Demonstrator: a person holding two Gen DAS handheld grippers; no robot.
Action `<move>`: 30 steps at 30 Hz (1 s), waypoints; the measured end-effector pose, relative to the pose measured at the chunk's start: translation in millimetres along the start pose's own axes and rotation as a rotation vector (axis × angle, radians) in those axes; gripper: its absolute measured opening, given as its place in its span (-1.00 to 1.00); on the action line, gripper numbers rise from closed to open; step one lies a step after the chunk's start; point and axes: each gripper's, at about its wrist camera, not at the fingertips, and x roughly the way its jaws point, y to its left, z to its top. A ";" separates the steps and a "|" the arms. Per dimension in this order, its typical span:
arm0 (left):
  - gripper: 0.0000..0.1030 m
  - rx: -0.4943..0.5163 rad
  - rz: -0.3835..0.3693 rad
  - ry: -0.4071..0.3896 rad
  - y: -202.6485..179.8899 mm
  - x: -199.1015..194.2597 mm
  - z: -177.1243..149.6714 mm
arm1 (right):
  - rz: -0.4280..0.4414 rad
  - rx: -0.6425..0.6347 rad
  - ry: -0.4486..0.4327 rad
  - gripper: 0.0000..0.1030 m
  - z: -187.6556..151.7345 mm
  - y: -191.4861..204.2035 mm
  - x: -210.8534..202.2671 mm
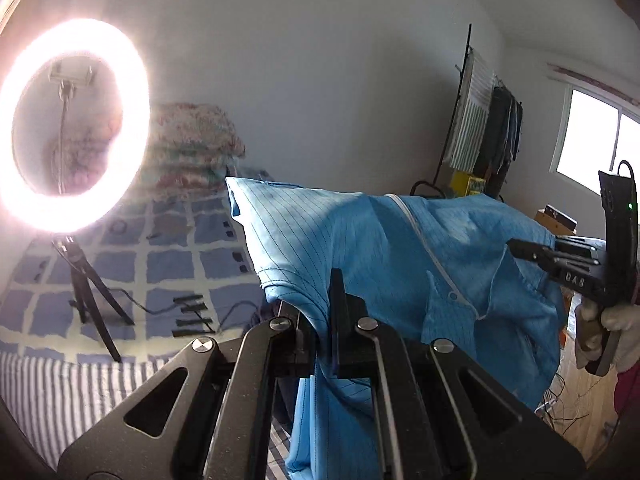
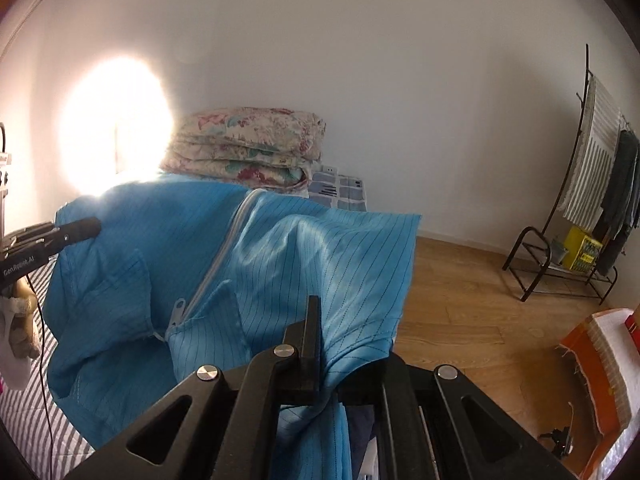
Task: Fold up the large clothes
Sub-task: 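Lift the blue bundle with both grippers and carry it onto the navy garment stack, then lower the bundle onto the navy stack and open both grippers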
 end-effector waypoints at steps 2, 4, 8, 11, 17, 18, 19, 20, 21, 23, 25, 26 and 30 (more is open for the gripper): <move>-0.96 0.011 0.009 0.024 0.1 12.3 -11.4 | 0.021 0.025 0.011 -0.96 -9.0 -6.7 11.4; -0.96 -0.010 0.008 0.055 5.0 25.2 -22.4 | 0.040 0.053 0.029 -0.96 -19.6 -14.7 24.5; -0.96 -0.071 0.007 0.123 21.5 49.9 -46.3 | 0.068 0.094 0.080 -0.96 -42.8 -23.1 50.5; -0.96 -0.099 0.012 0.159 31.0 65.0 -58.0 | 0.066 0.106 0.114 -0.96 -56.0 -27.0 68.4; -0.96 -0.134 0.023 0.216 37.9 90.8 -68.6 | 0.041 0.149 0.177 -0.95 -68.5 -38.0 104.6; -0.95 -0.150 0.017 0.217 39.2 93.3 -69.6 | 0.039 0.164 0.186 -0.95 -72.0 -41.1 109.8; -0.95 -0.159 0.013 0.217 38.4 93.1 -69.8 | 0.037 0.174 0.192 -0.94 -76.1 -43.7 114.3; -0.95 -0.169 0.005 0.213 38.0 92.1 -70.0 | 0.036 0.182 0.198 -0.93 -80.2 -46.2 116.2; -0.95 -0.163 0.000 0.209 35.7 90.9 -70.2 | 0.036 0.189 0.199 -0.93 -82.5 -48.1 116.7; -0.95 -0.147 0.005 0.206 32.3 87.6 -68.9 | 0.041 0.218 0.195 -0.91 -85.3 -54.3 117.2; -0.94 -0.138 -0.002 0.203 29.7 84.2 -67.6 | 0.039 0.230 0.192 -0.89 -86.4 -59.3 115.9; -0.94 -0.140 -0.008 0.203 28.9 82.3 -67.8 | 0.036 0.237 0.188 -0.86 -86.1 -61.2 114.5; -0.94 -0.152 -0.046 0.213 20.4 80.3 -67.1 | -0.026 0.203 0.181 -0.88 -83.9 -60.5 104.7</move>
